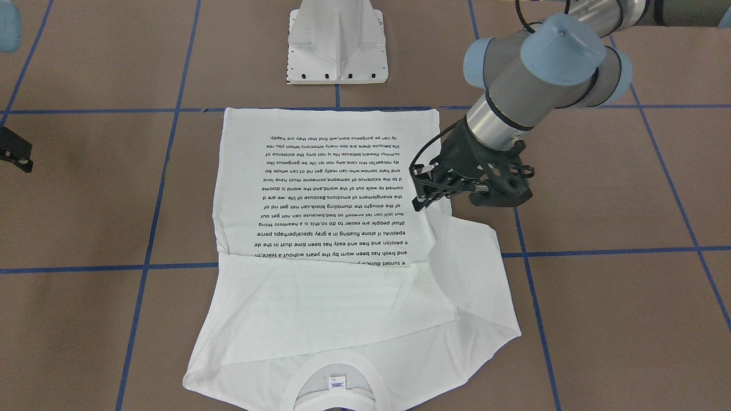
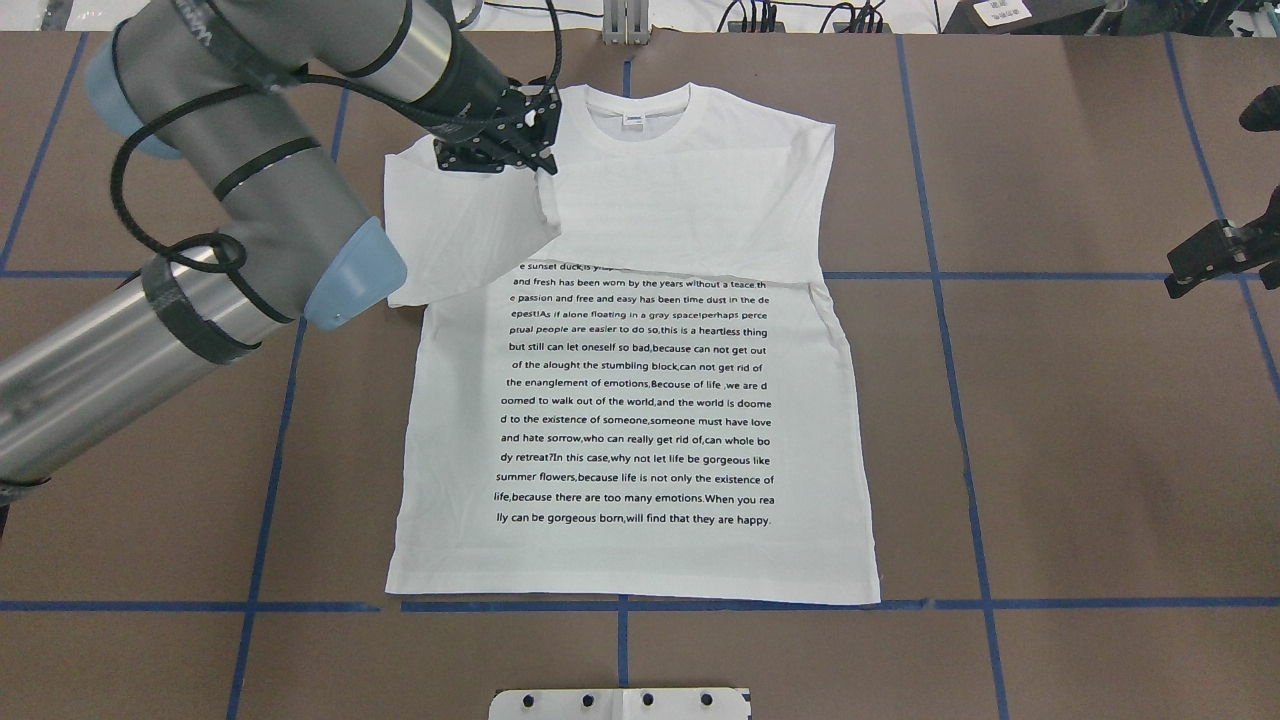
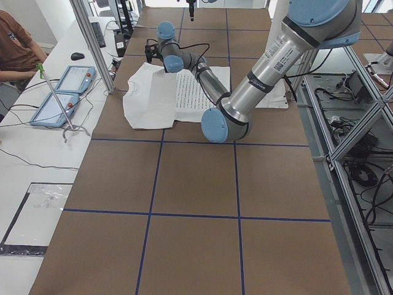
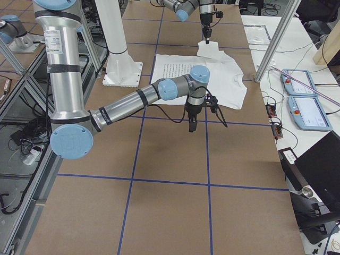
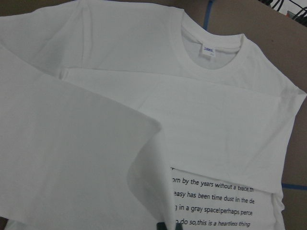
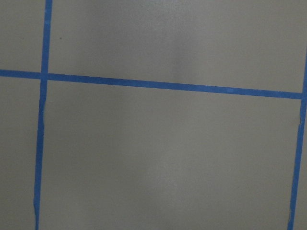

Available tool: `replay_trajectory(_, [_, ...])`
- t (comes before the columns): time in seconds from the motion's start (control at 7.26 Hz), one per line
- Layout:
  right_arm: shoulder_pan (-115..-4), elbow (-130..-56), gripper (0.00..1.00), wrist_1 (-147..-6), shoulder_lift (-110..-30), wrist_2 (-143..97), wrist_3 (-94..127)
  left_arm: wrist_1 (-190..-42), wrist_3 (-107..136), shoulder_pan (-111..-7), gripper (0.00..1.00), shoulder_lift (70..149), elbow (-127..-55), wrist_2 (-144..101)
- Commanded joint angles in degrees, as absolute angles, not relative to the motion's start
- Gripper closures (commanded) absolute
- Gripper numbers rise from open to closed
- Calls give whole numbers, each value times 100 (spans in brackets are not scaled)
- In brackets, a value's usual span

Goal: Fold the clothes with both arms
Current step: 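Lift the sleeve with the left gripper and carry it across the shirt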

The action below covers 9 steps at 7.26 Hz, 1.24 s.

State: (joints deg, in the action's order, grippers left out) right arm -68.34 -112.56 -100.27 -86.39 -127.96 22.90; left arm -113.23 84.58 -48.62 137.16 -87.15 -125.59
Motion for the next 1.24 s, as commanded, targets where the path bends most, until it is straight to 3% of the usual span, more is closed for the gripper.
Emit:
replay_trajectory(0.0, [-6847, -11267, 0, -10002, -8657, -12806, 2294, -11818, 9085, -4695, 100, 14185, -8271, -12551])
replay_trajectory(0.28, [-6908, -11276, 0, -10002, -8657, -12806, 2276, -12145, 9105, -4632, 100, 14474, -7834, -12551])
replay_trajectory(0.83, [-6926, -11259, 0, -10002, -8657, -12806, 2285, -12155, 9167, -4028, 100, 14809, -7761, -12481])
replay_trajectory(1.1, [-6935, -11224, 0, -10002, -8657, -12806, 2285, -12660, 9141, -4008, 100, 14844, -7150, -12149])
